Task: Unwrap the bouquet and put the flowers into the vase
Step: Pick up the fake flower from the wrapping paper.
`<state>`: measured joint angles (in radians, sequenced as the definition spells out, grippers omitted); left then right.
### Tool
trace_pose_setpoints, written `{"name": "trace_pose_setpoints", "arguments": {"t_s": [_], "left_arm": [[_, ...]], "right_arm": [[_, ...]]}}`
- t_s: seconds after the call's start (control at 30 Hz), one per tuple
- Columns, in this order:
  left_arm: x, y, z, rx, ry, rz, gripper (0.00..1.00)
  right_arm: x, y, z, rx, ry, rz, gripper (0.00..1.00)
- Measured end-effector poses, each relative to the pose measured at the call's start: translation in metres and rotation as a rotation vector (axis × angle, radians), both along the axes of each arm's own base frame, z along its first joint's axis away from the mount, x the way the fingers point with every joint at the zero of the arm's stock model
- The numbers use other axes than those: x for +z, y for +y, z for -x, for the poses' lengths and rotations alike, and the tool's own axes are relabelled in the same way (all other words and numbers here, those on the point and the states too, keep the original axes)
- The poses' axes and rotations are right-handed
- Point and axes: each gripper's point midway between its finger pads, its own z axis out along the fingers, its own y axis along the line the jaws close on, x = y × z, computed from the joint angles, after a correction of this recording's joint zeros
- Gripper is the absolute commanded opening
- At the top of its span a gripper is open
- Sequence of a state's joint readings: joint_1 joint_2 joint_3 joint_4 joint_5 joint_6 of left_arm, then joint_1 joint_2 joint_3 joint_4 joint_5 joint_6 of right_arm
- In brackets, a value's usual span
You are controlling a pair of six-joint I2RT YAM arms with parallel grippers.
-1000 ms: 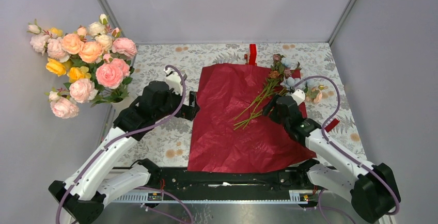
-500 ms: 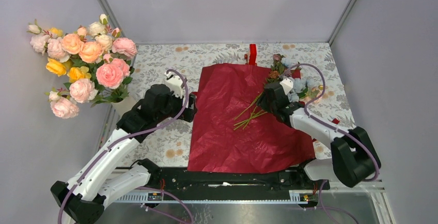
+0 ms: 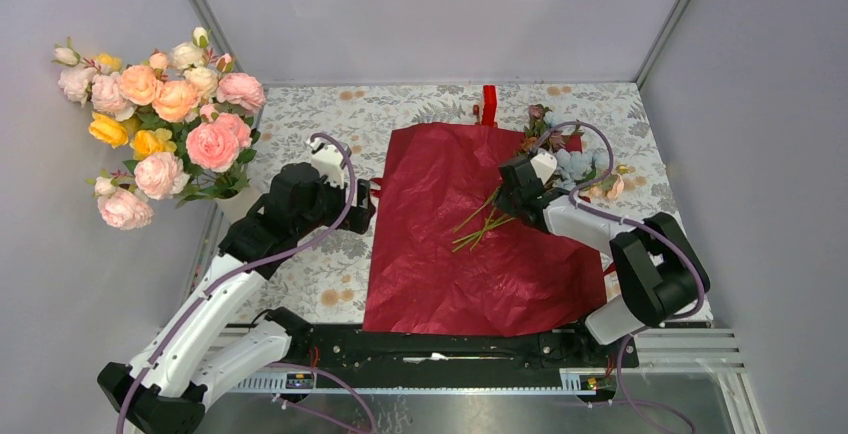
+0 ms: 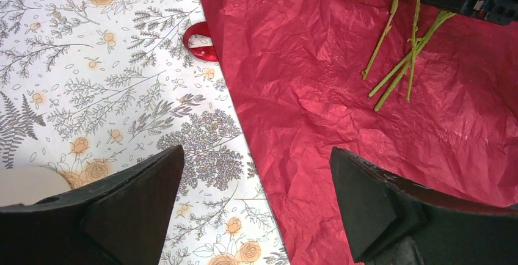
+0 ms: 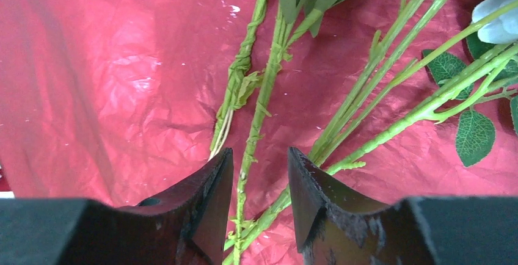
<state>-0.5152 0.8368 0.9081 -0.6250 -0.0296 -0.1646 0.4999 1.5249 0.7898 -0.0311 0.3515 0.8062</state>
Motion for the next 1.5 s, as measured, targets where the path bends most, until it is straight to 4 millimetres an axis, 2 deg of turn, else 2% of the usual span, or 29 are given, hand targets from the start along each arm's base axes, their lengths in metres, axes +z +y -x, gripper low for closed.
{"name": "trace_pose_setpoints", "arguments": {"t_s": [0.23, 0.5, 0.67, 0.8, 1.0, 1.07, 1.17, 1.4, 1.5], "left_arm": [[-0.001, 0.002, -0.001, 0.006, 0.006, 0.003, 0.99], [-0.001, 0.003, -0.001, 0.005, 0.013, 0.017, 0.99], [-0.003, 0.002, -0.001, -0.002, 0.019, 0.022, 0.99], [-0.005, 0.002, -0.001, 0.000, 0.023, 0.025, 0.99], [-0.005, 0.003, -0.003, 0.007, 0.021, 0.034, 0.99], [-0.005, 0.003, -0.003, 0.008, 0.022, 0.037, 0.99], [-0.004, 0.004, -0.004, 0.012, 0.022, 0.040, 0.99], [-0.004, 0.005, -0.005, 0.018, 0.024, 0.045, 0.99], [-0.004, 0.005, -0.005, 0.016, 0.025, 0.047, 0.99]], "right_arm": [[-0.014, -0.004, -0.009, -0.020, 0.021, 0.014, 0.43], [-0.012, -0.004, -0.025, -0.041, 0.005, 0.005, 0.35], [-0.024, -0.010, -0.028, -0.055, 0.031, 0.011, 0.31], [-0.030, -0.012, -0.027, -0.063, 0.044, 0.015, 0.21], [-0.027, -0.009, -0.030, -0.062, 0.031, -0.003, 0.07], [-0.024, -0.008, -0.031, -0.060, 0.026, -0.011, 0.04], [-0.010, -0.007, -0.032, -0.058, -0.006, -0.030, 0.00], [0.038, -0.008, -0.029, -0.056, -0.130, -0.094, 0.00], [0.044, -0.010, -0.026, -0.057, -0.148, -0.105, 0.00]]}}
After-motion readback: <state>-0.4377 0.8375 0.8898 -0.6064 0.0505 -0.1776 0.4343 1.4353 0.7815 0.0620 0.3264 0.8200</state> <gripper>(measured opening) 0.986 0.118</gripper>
